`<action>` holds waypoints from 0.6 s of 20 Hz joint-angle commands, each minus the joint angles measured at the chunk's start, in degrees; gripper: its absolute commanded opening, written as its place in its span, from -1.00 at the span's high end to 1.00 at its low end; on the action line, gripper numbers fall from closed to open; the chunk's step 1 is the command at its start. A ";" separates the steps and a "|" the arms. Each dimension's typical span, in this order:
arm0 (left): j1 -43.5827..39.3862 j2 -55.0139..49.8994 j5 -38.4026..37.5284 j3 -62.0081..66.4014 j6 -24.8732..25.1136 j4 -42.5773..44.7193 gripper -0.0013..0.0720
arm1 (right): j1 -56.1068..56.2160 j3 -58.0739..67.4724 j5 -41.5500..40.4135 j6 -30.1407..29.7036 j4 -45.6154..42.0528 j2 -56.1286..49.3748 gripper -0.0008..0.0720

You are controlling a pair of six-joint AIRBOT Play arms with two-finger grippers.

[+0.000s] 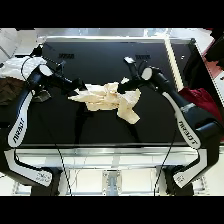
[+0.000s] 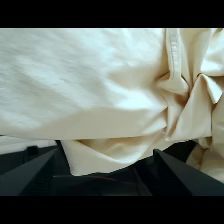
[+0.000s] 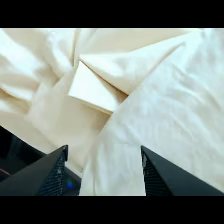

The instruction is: Fold the shirts.

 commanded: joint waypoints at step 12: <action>-0.13 0.98 2.86 -3.15 4.57 0.02 -0.96 | 7.67 19.74 20.92 10.45 -35.91 -16.09 0.76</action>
